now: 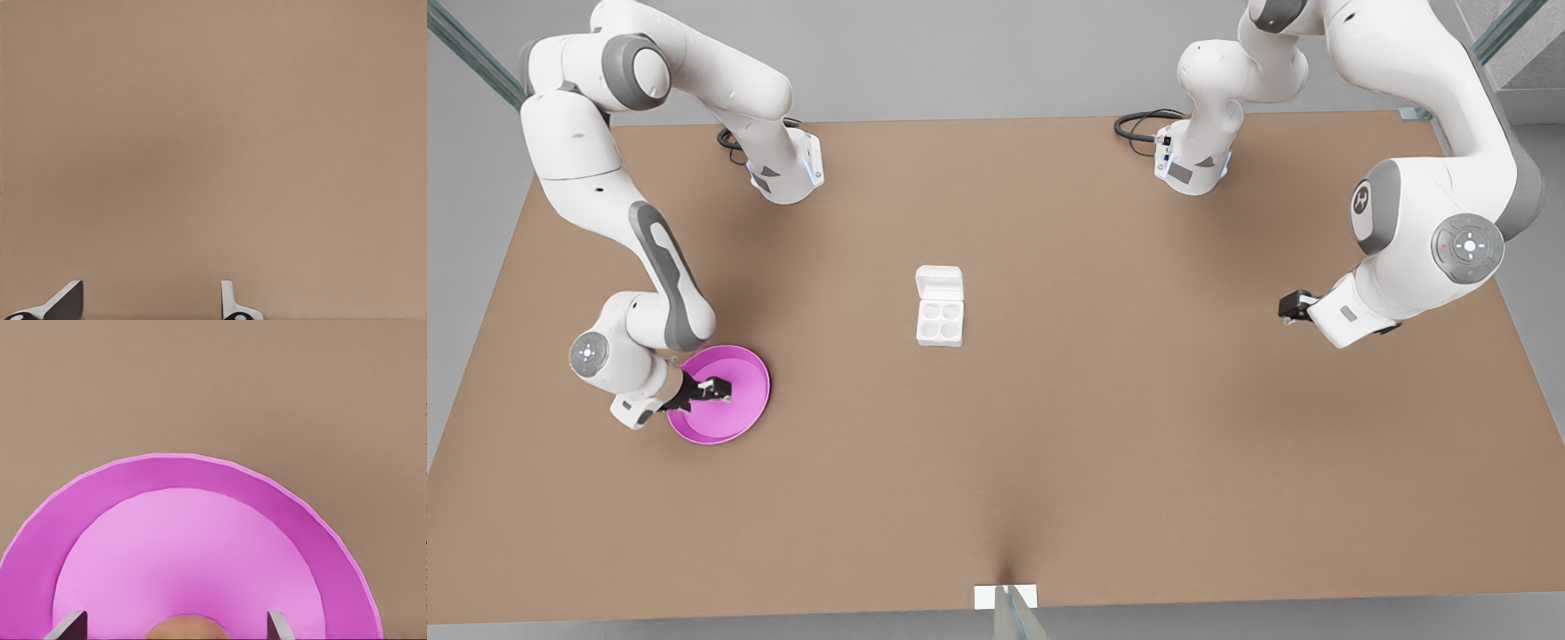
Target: Pack egg into the box and close the box lid
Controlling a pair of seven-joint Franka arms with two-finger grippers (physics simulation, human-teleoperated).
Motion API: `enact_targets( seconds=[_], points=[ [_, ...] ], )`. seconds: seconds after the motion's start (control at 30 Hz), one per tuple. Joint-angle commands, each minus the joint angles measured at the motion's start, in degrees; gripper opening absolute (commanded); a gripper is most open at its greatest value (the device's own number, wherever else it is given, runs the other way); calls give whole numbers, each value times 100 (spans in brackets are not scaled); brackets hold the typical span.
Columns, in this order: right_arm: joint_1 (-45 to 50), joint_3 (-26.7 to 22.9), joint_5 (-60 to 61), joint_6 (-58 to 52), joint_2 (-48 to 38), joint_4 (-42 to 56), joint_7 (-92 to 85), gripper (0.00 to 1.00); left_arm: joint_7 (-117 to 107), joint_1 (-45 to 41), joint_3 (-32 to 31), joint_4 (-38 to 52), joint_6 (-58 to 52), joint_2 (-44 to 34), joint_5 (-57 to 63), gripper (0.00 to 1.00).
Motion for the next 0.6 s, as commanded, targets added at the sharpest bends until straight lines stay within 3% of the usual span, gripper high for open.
enact_targets(
  seconds=[0.0,0.57],
  points=[
    [-35,-11,-66,-48,-13,-62,-163,100,-32,0,1,1,46,-6,7,100],
    [-61,-20,-49,163,198,-176,-102,100,-40,0,1,1,46,38,-2,100]
  ],
)
